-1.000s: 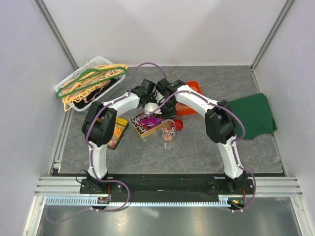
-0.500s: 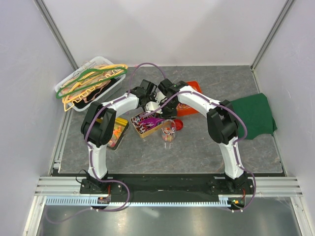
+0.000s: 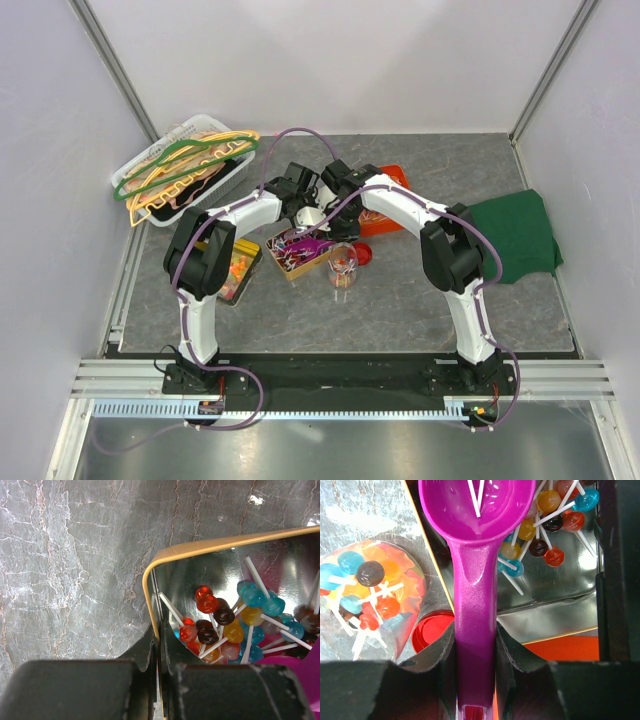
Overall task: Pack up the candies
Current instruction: Scoop the fake candies from the storage box.
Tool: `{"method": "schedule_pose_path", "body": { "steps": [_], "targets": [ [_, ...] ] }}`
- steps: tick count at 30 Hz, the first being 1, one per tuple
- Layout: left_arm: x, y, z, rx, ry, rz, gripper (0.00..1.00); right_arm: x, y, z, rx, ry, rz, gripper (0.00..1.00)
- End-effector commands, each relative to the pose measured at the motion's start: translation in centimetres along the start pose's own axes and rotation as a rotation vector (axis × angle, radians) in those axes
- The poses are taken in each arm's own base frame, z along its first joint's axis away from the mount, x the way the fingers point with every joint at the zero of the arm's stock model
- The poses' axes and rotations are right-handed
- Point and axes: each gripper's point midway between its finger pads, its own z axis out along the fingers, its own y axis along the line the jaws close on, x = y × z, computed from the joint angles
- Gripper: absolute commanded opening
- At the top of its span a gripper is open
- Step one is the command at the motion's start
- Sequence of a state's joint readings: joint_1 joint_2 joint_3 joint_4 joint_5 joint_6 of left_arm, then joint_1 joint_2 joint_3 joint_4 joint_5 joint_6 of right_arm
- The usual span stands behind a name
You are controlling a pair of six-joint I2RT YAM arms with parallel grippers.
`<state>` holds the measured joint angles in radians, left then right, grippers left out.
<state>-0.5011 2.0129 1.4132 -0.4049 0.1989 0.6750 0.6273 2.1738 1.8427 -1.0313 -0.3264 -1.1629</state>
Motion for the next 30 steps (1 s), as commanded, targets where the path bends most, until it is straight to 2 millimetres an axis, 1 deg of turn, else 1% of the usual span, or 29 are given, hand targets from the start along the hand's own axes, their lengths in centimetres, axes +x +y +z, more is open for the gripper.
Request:
{"method": "schedule_pose_path", "body": {
  "steps": [1, 7, 10, 13, 20, 21, 23, 24, 30],
  "targets": [
    [1.9, -5.5, -0.5, 0.179, 0.073, 0.064, 0.02, 1.8, -8.7, -5.3, 0.352, 0.044, -0.001, 0.0],
    [1.9, -5.6, -0.5, 0.182, 0.069, 0.06, 0.02, 1.6, -9.7, -7.3, 0.425, 0.06, -0.02, 0.0],
    [1.9, -5.6, -0.4, 0.184, 0.067, 0.057, 0.02, 1.5, -10.2, -7.9, 0.452, 0.068, -0.033, 0.0],
    [2.0, -5.8, -0.4, 0.186, 0.067, 0.056, 0.02, 1.4, -10.2, -8.3, 0.461, 0.069, -0.041, 0.0],
    [2.4, -5.9, -0.3, 0.188, 0.07, 0.053, 0.02, 1.7, -9.6, -8.7, 0.447, 0.088, -0.061, 0.0],
    [2.3, -5.8, -0.4, 0.184, 0.067, 0.054, 0.02, 1.7, -9.1, -8.5, 0.421, 0.087, -0.064, 0.0],
    [2.2, -5.8, -0.3, 0.184, 0.067, 0.052, 0.02, 1.5, -8.9, -8.7, 0.404, 0.081, -0.073, 0.0],
    [2.3, -5.9, -0.3, 0.187, 0.069, 0.051, 0.02, 1.5, -8.1, -8.5, 0.361, 0.08, -0.07, 0.0],
    [2.2, -5.9, -0.1, 0.185, 0.067, 0.044, 0.02, 1.1, -8.2, -8.6, 0.332, 0.075, -0.075, 0.0]
  ]
}}
